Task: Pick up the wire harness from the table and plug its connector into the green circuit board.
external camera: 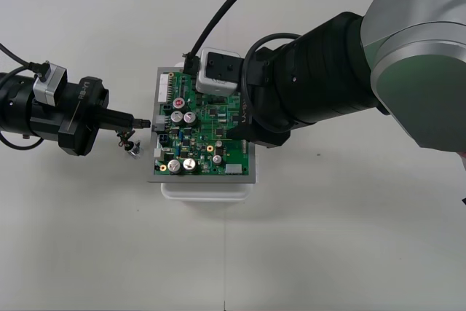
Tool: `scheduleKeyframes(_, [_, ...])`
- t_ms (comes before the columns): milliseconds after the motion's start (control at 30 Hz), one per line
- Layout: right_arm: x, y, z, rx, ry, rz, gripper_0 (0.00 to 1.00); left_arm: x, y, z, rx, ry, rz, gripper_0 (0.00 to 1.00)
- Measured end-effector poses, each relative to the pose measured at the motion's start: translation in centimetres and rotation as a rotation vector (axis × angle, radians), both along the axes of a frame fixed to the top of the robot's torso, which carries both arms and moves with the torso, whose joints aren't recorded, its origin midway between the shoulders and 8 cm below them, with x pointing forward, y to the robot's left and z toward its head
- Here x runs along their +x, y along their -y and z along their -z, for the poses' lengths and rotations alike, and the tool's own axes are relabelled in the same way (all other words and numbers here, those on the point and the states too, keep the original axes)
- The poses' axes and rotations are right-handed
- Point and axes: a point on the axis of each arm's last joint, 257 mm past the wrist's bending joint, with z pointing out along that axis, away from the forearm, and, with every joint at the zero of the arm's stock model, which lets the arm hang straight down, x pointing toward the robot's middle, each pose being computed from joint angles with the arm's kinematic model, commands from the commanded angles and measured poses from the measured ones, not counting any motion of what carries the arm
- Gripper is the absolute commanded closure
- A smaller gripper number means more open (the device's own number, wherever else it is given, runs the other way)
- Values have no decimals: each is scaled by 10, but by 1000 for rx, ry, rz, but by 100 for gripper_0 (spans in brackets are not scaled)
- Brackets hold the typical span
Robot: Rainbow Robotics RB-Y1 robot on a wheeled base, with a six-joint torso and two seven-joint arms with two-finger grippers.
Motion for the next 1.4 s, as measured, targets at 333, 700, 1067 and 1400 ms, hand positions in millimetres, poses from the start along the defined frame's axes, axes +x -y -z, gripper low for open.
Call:
scheduleKeyframes(333, [-1, -2, 0, 3, -1, -3, 31, 0, 1, 0, -1, 0, 1, 100])
scheduleKeyframes(700, [0, -2, -1, 4, 1, -2, 31, 0, 2, 1, -2, -1, 3, 100])
scheduleKeyframes(1067, [-1, -3, -1, 5, 1, -3, 31, -1, 3, 4, 6, 0, 8, 100])
scheduleKeyframes(1400, [-1, -3, -1, 5, 1, -3, 31, -2, 5, 6, 9, -1, 12, 100])
